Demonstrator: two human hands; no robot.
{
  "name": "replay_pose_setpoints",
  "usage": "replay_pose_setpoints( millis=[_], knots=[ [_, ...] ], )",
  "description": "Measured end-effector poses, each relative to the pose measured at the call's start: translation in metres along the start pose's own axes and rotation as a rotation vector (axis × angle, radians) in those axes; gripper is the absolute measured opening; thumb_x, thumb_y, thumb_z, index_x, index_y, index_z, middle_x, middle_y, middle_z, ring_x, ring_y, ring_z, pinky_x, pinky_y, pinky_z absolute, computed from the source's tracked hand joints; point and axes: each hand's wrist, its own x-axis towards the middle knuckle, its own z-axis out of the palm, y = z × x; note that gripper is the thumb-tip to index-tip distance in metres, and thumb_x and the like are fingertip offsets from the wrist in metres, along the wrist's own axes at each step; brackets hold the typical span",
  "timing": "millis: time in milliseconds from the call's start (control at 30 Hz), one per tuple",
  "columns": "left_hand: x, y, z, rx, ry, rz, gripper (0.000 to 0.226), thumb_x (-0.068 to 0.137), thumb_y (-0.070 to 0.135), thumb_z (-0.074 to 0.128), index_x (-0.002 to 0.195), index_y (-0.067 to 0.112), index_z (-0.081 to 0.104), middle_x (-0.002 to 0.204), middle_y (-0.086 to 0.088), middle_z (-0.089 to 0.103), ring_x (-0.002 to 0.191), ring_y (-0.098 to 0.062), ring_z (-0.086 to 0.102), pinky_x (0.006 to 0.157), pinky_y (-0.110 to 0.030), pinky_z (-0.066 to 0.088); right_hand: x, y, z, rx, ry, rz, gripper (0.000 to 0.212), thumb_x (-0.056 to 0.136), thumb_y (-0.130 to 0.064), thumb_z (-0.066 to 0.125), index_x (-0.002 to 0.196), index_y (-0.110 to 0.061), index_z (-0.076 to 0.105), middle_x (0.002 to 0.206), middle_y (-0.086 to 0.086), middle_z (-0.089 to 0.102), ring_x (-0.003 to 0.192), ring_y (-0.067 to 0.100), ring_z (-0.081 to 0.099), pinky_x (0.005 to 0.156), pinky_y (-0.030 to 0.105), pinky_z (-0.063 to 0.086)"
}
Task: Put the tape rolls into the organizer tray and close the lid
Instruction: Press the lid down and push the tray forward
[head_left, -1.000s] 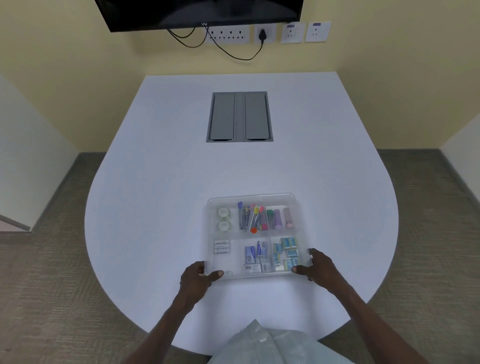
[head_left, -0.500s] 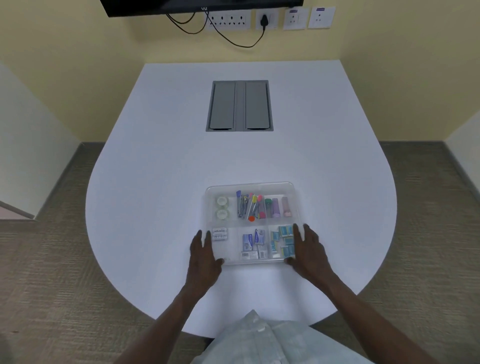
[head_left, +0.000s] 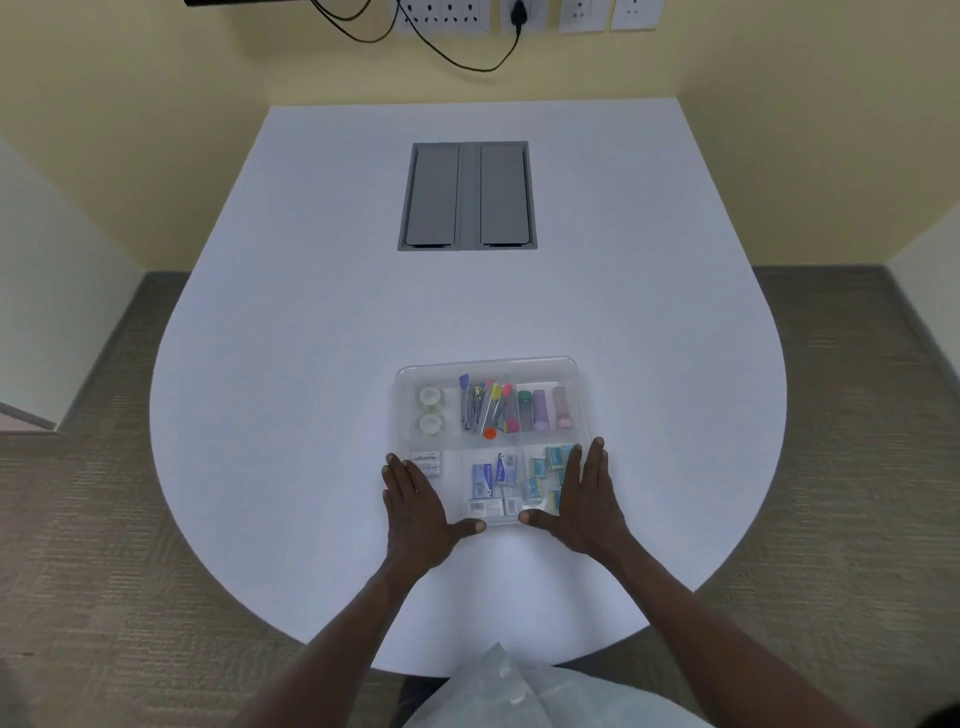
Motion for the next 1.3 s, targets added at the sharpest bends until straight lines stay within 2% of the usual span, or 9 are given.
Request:
replay_pose_setpoints(
  millis=[167,267,467,633,1000,1167,1300],
  knots=[
    [-0.001,0.008,-0.008,0.006,-0.011,-0.041,0.151,0.063,0.065,0.081,0.152,-0.005,-0.019,0.163,-0.024,-0.024,0.154,-0.037,-0.018,0.128,-0.047,0.001,0.003,-0.005,-0.004,-0.019,-0.03,0.026,0.133,0.069,-0.076,0.059,0.147,0.0,-0.018,0.151,0.031,-0.028,0.144,0.044,-0.018,0.12,0.052,0.006],
    [0.003,0.011,-0.015,-0.012,-0.029,-0.06,0.155,0.059,0.065,0.084,0.152,-0.006,-0.018,0.164,-0.024,-0.021,0.155,-0.037,-0.014,0.128,-0.047,0.004,0.006,-0.008,-0.011,-0.004,-0.06,0.048,0.136,0.067,-0.078,0.059,0.147,-0.003,-0.02,0.152,0.028,-0.029,0.144,0.041,-0.02,0.119,0.054,0.003],
    [0.036,0.018,-0.041,-0.05,0.041,-0.007,0.152,0.06,0.064,0.083,0.152,-0.007,-0.013,0.163,-0.026,-0.02,0.154,-0.039,-0.016,0.126,-0.052,0.005,0.04,-0.02,-0.032,-0.014,0.144,-0.051,0.127,0.071,-0.074,0.059,0.149,0.004,-0.003,0.157,0.026,-0.014,0.148,0.036,-0.008,0.119,0.052,0.011],
    [0.057,0.018,-0.049,-0.065,-0.043,-0.027,0.156,0.058,0.052,0.09,0.15,-0.007,-0.021,0.163,-0.025,-0.021,0.155,-0.038,-0.015,0.128,-0.049,0.006,0.059,-0.021,-0.032,-0.045,0.088,-0.055,0.124,0.073,-0.069,0.063,0.148,0.008,0.0,0.157,0.03,-0.008,0.148,0.039,-0.003,0.12,0.048,0.014],
    [0.06,0.017,-0.055,-0.006,-0.077,-0.037,0.158,0.055,0.055,0.091,0.151,-0.007,-0.019,0.164,-0.025,-0.017,0.156,-0.036,-0.008,0.128,-0.047,0.014,0.063,-0.023,-0.033,-0.03,0.054,-0.025,0.128,0.068,-0.063,0.073,0.147,0.009,0.0,0.157,0.031,-0.006,0.148,0.04,-0.004,0.121,0.046,0.01],
    [0.072,0.027,-0.058,0.122,-0.107,-0.022,0.159,0.054,0.056,0.09,0.149,-0.011,-0.018,0.16,-0.032,-0.022,0.153,-0.043,-0.015,0.126,-0.051,0.006,0.071,-0.028,-0.044,-0.042,0.102,-0.025,0.12,0.07,-0.065,0.069,0.147,0.005,0.009,0.158,0.027,0.002,0.148,0.038,0.004,0.12,0.047,0.016],
    [0.095,0.039,-0.069,0.298,-0.059,0.136,0.161,0.051,0.059,0.09,0.152,-0.007,-0.016,0.161,-0.029,-0.023,0.153,-0.044,-0.017,0.126,-0.054,0.005,0.094,-0.034,-0.062,-0.204,0.119,-0.148,0.122,0.069,-0.061,0.073,0.151,-0.002,0.003,0.158,0.026,-0.008,0.148,0.041,-0.003,0.12,0.051,0.012]
  ],
)
